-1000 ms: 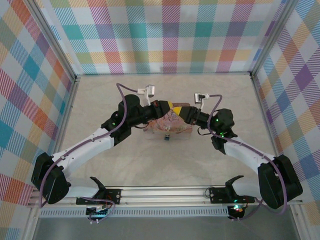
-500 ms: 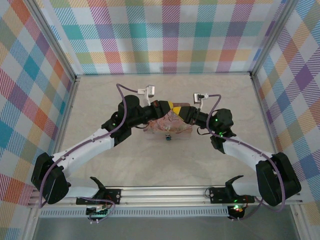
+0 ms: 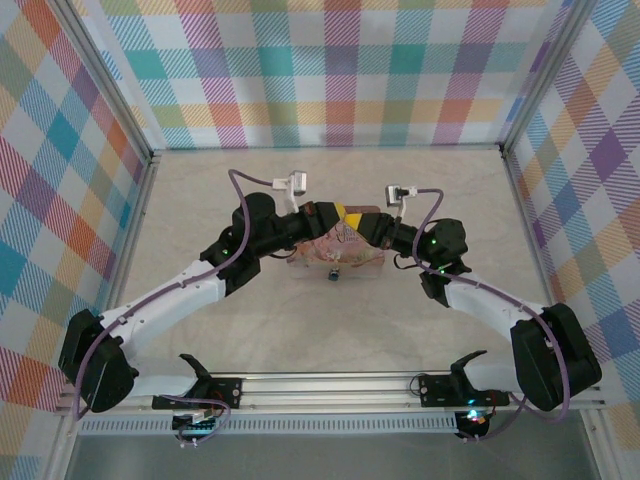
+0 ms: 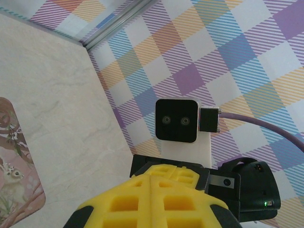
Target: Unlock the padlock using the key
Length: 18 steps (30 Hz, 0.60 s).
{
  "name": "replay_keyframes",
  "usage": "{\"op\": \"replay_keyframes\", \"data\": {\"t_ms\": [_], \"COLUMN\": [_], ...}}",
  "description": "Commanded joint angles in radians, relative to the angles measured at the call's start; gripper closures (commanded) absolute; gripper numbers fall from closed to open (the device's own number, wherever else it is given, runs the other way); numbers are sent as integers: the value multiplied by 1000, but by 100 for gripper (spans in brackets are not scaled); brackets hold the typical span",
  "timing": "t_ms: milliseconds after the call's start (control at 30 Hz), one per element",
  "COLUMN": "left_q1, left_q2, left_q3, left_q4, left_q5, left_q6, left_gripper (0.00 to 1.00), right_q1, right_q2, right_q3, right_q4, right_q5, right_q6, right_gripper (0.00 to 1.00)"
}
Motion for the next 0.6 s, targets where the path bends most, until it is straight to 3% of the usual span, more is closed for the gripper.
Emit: {"op": "replay_keyframes", "data": {"t_ms": [0, 567], "left_q1": [-14, -13], "left_q2": [-40, -12], "left_q3": [-14, 10], "left_q4": [46, 38], "left_q5": [-8, 30], "left_q6": [-2, -2], "left_gripper": [100, 100], "right_q1": [-5, -4], "right_q2": [-23, -102], "right_q3": [-5, 6], "right_q4": [18, -165], "right_q5": [13, 8], "right_q6": [-28, -139], "right_gripper": [100, 100]}}
